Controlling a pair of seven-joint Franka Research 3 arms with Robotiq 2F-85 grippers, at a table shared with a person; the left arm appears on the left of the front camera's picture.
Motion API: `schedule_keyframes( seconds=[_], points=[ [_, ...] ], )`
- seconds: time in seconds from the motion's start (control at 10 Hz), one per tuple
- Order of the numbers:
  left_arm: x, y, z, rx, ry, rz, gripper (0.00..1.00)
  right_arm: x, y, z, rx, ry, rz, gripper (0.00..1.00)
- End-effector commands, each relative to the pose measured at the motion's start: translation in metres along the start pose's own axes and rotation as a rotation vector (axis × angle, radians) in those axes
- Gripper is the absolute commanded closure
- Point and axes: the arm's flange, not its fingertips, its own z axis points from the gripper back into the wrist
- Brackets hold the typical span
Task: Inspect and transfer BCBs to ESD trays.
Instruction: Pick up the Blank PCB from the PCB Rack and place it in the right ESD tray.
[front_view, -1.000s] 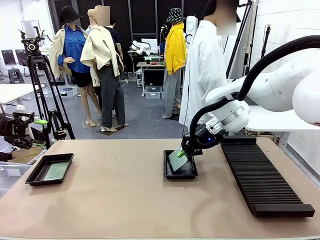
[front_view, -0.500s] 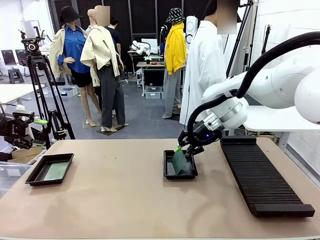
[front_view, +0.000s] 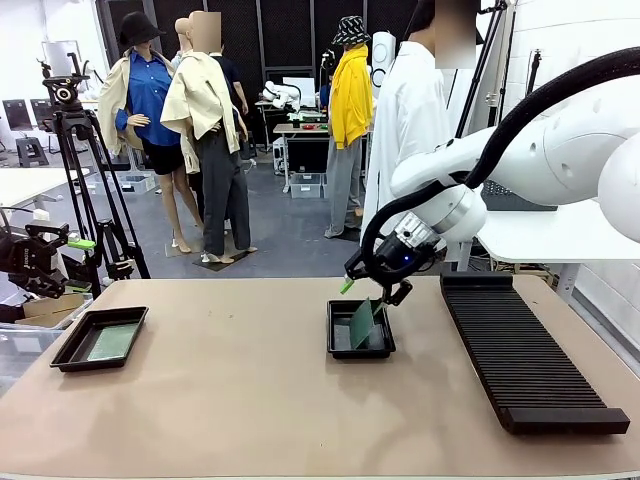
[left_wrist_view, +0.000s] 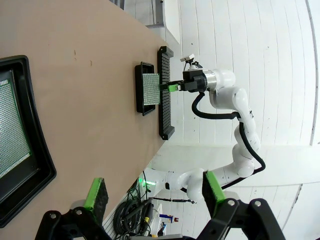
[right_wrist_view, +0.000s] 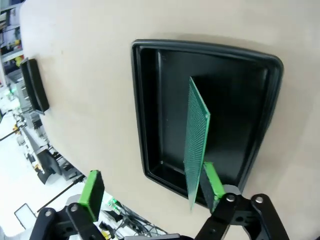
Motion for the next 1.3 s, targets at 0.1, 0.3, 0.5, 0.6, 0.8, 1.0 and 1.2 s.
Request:
schedule_keyframes(
  seconds=[0.1,0.3,0.5,0.6,0.8,1.0,1.2],
  points=[
    [-0.0007,-0.0027,0.0004,-0.001,-0.004,-0.001,0.0,-0.0066,0.0153,0.0072,-0.086,-0.007,-0.046,0.0],
    [-0.0007,-0.0027,0.0004,-0.001,-0.004,-0.001,0.0,-0.0068,0.0192,0.0075,-0.106,-0.003,-0.058,0.0],
    [-0.0007,-0.0027,0.0004,-0.001,-0.004,-0.001,0.0,-0.0065,0.018,0.0067,-0.111,-0.003,-0.065,0.0],
    [-0.0007,-0.0027,0.0004,-0.001,-0.004,-0.001,0.0,-0.0065,0.0172,0.0064,-0.121,-0.008,-0.068,0.0],
    [-0.0007,-0.0027,0.0004,-0.001,-0.004,-0.001,0.0,-0.0066,0.0155,0.0081,-0.081,-0.009,-0.042,0.0],
    [-0.0007,-0.0027,0.0004,-0.001,-0.004,-0.001,0.0,-0.0066,0.0155,0.0081,-0.081,-0.009,-0.042,0.0],
    [-0.0007,-0.0027,0.0004,-0.001,-0.004,-0.001,0.0,-0.0066,0.0155,0.0081,-0.081,-0.009,-0.042,0.0]
  ],
)
